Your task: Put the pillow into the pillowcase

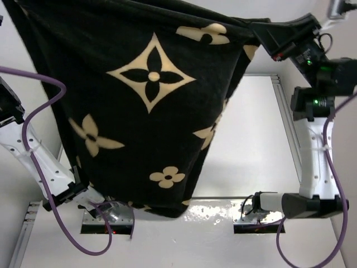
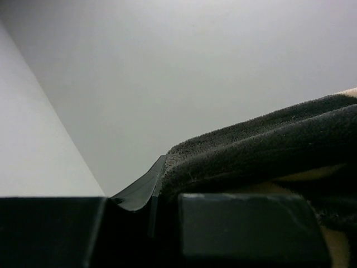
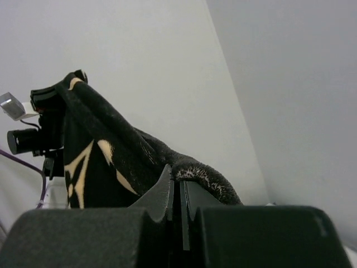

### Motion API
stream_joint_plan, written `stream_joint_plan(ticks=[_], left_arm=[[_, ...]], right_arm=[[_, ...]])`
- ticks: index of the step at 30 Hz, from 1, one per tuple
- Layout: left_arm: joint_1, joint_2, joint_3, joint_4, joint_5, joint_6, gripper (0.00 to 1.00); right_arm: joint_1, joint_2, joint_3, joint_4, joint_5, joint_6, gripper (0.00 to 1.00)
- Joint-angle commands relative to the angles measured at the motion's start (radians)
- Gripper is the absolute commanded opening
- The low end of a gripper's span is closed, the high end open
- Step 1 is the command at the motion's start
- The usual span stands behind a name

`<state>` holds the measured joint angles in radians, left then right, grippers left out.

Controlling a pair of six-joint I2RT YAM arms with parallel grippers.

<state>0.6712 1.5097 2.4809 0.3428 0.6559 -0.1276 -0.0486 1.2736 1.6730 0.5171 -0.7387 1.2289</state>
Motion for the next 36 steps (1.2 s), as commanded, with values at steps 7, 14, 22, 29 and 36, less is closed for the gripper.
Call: stream_joint_plan(ticks=[7,14,22,29,36], left_arm=[[-0.004,0.027,-0.143,-0.109,-0.157,0.051,0.0],[-0.099,0.053,-0.226,-0.237,-0.156,0.235,0.0],[-0.209,0.104,-0.229,-0.341,-0.263,0.38,0.0],[-0.317,0.144,-0.221,-0.435,-0.329,0.439,0.0],[-0.41,0.199,-0.192,-0.495,-0.458,0.483,0.0]], right_arm=[[0.01,0.171,0.09,-0.161,0.091,-0.048,0.0],[0.118,0.197,0.039,-0.276,0.154,-0.193,0.0],[0.142,0.198,0.022,-0.368,0.196,-0.302,0.0],[0.154,0.182,-0.016,-0.465,0.237,-0.416,0.0],[0.171,0.063,-0.1,-0.569,0.38,-0.603,0.0]])
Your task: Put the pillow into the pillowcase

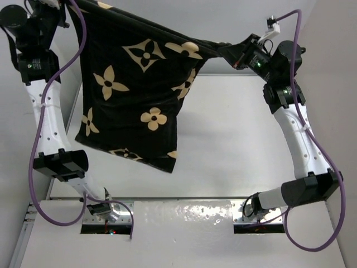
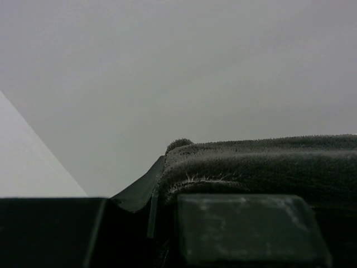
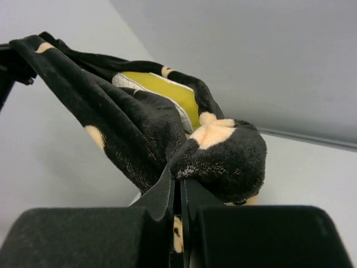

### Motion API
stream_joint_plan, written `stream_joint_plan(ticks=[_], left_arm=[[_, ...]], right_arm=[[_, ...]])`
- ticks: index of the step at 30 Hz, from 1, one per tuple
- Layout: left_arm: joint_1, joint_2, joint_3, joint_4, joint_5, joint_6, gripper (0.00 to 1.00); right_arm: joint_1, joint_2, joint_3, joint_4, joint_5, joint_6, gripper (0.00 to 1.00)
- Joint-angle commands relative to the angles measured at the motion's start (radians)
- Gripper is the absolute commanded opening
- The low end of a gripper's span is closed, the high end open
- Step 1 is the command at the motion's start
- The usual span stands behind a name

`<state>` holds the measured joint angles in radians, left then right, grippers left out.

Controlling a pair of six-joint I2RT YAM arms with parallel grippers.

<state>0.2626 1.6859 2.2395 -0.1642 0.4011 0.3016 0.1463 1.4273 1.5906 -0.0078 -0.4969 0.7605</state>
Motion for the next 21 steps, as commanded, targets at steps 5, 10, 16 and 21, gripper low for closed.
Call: stream_joint_plan(ticks=[5,10,16,21], left_arm=[[-0.15,0.113,0.097,0.0,-0.31,0.134,0.0],[-0.304,0.273,0.158,0.043,-0.428,0.129,0.0],[-0.465,0.443,0.16,0.098,-0.443,0.182,0.0],[-0.56,0.616,0.186,0.276,-0.462,0.199,0.0]], right_arm=[[0.016,-0.189,-0.067,-0.076,0.228,-0.262,0.0],[0.015,-0.229,-0.124,-0.124,0.293,-0.319,0.0],[-0.141,-0.214,-0.25,-0.149,0.31,-0.244,0.0],[-0.322,-0.142,-0.34,-0.167,0.304,-0.144,0.0]])
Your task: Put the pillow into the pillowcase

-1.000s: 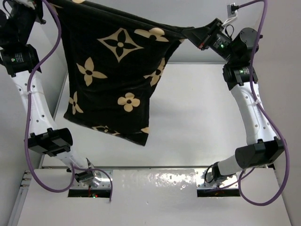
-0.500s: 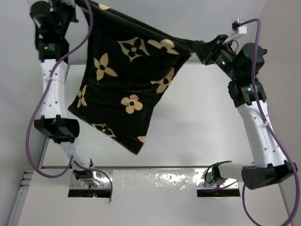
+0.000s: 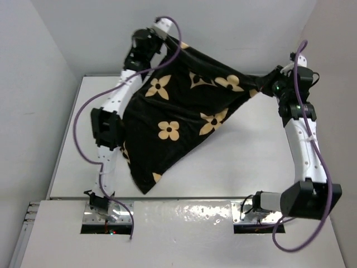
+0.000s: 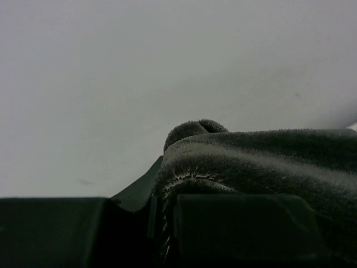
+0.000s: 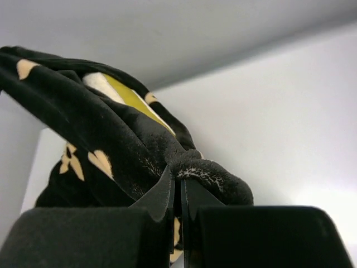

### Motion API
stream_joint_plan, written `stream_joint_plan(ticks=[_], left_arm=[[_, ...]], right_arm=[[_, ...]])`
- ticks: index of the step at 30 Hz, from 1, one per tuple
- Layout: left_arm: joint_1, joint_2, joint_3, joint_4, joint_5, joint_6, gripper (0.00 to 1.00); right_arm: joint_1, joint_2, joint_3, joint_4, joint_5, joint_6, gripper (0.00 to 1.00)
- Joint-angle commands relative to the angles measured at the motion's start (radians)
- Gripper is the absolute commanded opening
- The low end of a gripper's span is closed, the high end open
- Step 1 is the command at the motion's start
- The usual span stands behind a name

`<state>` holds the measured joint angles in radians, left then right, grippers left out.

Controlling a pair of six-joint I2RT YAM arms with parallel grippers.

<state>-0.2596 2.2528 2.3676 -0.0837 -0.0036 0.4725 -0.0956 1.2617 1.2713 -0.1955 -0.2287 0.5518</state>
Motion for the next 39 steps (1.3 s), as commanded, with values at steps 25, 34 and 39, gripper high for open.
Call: stream_joint_plan(ticks=[25,34,39], left_arm=[[-0.192,0.087,-0.011,0.183,-0.076,-0.035,1.0],[0.152,-0.278,-0.332,-0.498,0.141,-0.232,0.13],[0.252,-0.432,-0.694,-0.542,0.218,-0.222,0.58]], right_arm=[[0.052,0.247,-0.029,-0.059,0.321,-0.26,0.99],[0.036,0.648,0.315,-0.065,0.055,-0.135,0.31],[0.031,0.841,0.456,-0.061,-0.029,-0.072,0.75]])
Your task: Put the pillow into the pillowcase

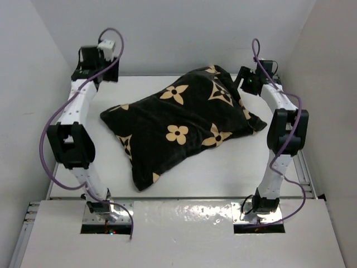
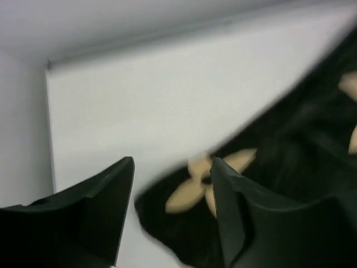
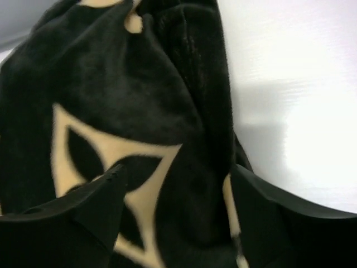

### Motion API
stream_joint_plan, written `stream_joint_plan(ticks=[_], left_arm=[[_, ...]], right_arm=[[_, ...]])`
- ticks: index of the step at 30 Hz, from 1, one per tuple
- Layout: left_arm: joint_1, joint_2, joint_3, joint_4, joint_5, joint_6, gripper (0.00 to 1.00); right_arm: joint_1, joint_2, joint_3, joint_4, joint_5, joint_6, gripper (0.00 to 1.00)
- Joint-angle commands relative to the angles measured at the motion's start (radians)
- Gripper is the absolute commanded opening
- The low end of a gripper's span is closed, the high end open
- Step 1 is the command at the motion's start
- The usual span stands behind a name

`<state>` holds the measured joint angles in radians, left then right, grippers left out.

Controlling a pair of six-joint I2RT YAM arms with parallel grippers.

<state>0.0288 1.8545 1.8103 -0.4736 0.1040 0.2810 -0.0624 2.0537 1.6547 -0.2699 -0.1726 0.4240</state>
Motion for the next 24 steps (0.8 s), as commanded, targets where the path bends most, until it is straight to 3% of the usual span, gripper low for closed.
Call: stream_joint_plan(ticks=[1,3,5,9,12,13,15,16,17,19,20,24], left_arm=[[-0.002,-0.038,-0.213,-0.152,0.131,-0.052,0.64],[0.019,-0.038,-0.271,-0.152,0.19,-0.089,0.82],[0.04,-0.029,-0.344,-0.135,0.255,-0.141,1.0],[0.04,-0.009,-0.427,-0.083,0.264,-0.163,1.0],[0.031,0.009,-0.474,-0.03,0.264,-0.172,1.0],[0.031,0.018,-0.477,-0.02,0.269,-0.174,0.98],[0.033,0.052,-0.473,0.007,0.278,-0.168,0.88],[0.037,0.066,-0.468,0.015,0.272,-0.16,0.67],[0.039,0.08,-0.46,0.024,0.234,-0.148,0.55],[0.057,0.123,-0.425,0.056,0.166,-0.105,0.39],[0.063,0.153,-0.401,0.067,0.098,-0.082,0.37],[0.095,0.219,-0.262,0.171,-0.062,0.029,0.4]], right_arm=[[0.004,0.068,0.076,0.015,-0.094,0.064,0.8],[0.007,0.089,0.048,0.02,-0.081,0.085,0.87],[0.0,0.123,0.033,0.014,-0.041,0.096,0.87],[-0.02,0.197,0.054,-0.063,0.091,0.113,0.84],[-0.028,0.224,0.022,-0.077,0.101,0.14,0.6],[-0.03,0.212,0.005,-0.075,0.096,0.151,0.34],[-0.046,0.175,-0.065,-0.066,0.102,0.179,0.04],[-0.054,0.143,-0.1,-0.058,0.126,0.194,0.0],[-0.063,0.056,-0.209,-0.034,0.134,0.211,0.0],[-0.096,-0.05,-0.349,0.067,0.14,0.269,0.0],[-0.106,-0.155,-0.475,0.099,0.139,0.285,0.0],[-0.169,-0.375,-0.727,0.077,0.124,0.311,0.0]])
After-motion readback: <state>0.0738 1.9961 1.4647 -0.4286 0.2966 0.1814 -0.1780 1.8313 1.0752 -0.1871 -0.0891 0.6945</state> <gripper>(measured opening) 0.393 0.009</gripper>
